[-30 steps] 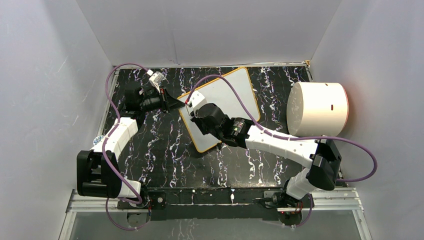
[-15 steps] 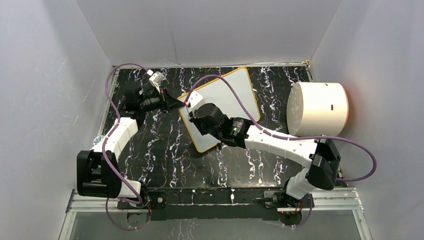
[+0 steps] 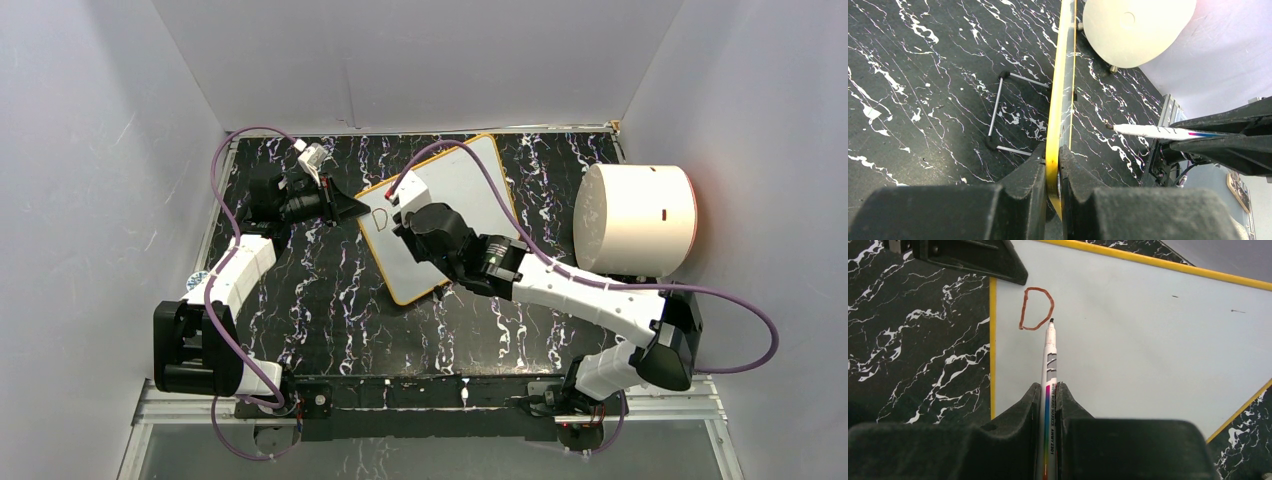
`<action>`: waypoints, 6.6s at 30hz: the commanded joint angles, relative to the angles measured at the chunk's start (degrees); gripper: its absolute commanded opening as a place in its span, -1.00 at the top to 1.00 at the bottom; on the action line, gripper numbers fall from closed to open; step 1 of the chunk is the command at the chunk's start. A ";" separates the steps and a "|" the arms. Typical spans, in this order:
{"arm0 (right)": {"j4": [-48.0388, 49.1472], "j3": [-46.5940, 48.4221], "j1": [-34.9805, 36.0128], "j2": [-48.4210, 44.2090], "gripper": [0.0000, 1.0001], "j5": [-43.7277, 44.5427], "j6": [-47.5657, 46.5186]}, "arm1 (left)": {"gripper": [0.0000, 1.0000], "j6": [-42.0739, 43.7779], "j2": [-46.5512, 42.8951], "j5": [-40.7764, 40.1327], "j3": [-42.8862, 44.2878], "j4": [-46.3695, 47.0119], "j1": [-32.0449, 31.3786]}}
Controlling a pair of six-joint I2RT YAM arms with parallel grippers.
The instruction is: Write a sentence on the whiteboard
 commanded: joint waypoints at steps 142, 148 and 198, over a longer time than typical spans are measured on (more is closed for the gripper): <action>8.94 -1.48 -2.61 2.92 1.00 3.16 -2.51 | 1.00 3.72 2.65 -1.93 0.10 -4.72 -1.20; 9.22 -1.75 -3.07 2.93 1.00 3.33 -2.64 | 1.00 3.77 2.60 -2.01 0.06 -4.80 -1.20; 9.63 -5.97 -5.64 -1.39 1.00 -2.90 -0.66 | 1.00 4.34 3.04 -2.67 0.37 -5.60 -1.22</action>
